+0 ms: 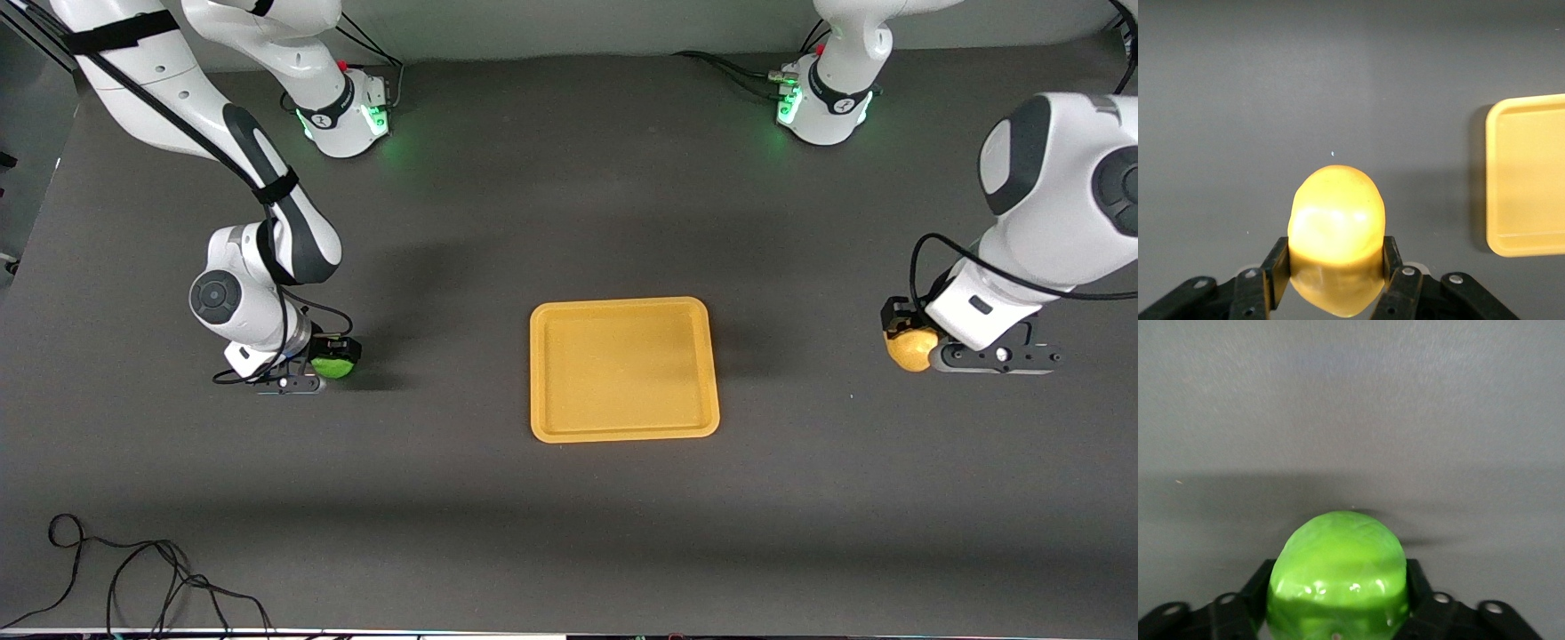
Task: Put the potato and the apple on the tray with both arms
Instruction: 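Carry the potato with the left gripper toward the tray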
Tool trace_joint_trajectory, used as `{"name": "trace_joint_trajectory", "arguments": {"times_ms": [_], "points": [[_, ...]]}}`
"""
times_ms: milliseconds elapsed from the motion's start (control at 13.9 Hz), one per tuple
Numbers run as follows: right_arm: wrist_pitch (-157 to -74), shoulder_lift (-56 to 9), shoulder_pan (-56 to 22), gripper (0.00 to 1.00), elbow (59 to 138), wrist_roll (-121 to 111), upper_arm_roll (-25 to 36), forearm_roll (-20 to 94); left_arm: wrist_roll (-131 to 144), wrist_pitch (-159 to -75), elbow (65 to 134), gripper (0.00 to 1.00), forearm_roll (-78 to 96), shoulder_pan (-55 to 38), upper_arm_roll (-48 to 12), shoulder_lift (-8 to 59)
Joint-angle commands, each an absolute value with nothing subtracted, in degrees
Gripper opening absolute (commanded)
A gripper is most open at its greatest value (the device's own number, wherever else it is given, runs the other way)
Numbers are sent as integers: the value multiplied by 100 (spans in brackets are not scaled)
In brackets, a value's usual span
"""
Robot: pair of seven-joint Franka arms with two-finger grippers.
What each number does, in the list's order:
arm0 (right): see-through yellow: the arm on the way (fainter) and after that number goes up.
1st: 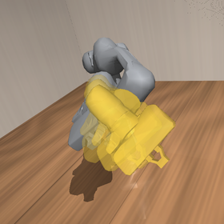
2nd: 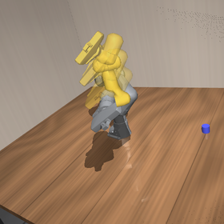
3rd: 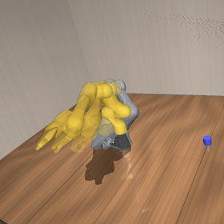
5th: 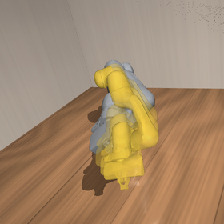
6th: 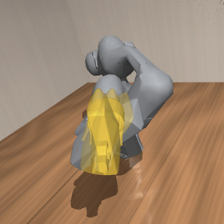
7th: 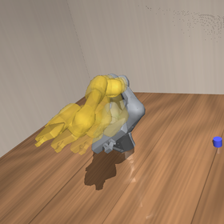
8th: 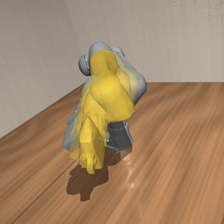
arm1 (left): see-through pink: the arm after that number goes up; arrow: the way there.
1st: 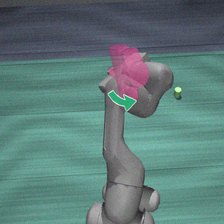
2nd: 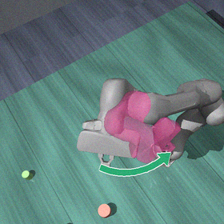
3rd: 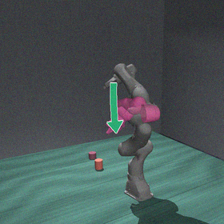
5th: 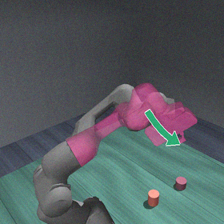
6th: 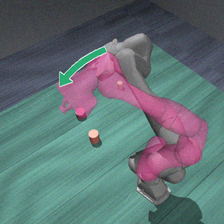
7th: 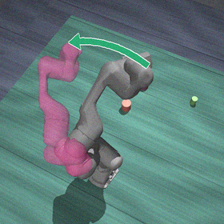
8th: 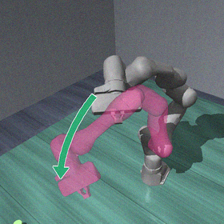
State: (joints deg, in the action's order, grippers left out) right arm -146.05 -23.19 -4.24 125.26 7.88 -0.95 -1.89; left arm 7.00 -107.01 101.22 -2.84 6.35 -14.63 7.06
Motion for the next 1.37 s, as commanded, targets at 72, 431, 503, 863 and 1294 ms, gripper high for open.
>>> {"name": "trace_joint_trajectory", "arguments": {"times_ms": [72,431,503,863,1294], "points": [[-13512,-1856,-483,42,12042,835,-114,-158,870,-9950,9625,0,306,571,-1590,598],[-11805,-1766,-939,35,10611,1001,-149,-132,2484,-10081,9694,0,317,387,-2486,641],[-11699,-1784,-1036,35,10461,1132,-149,-62,2722,-10238,9712,0,316,317,-2600,703],[-11654,-2012,-1467,35,9950,1387,-141,500,3619,-11474,10456,0,-148,-17,-2874,1037],[-11549,-2074,-1564,35,9774,1705,-141,501,4375,-12945,11162,0,-999,-298,-2927,1914]]}}
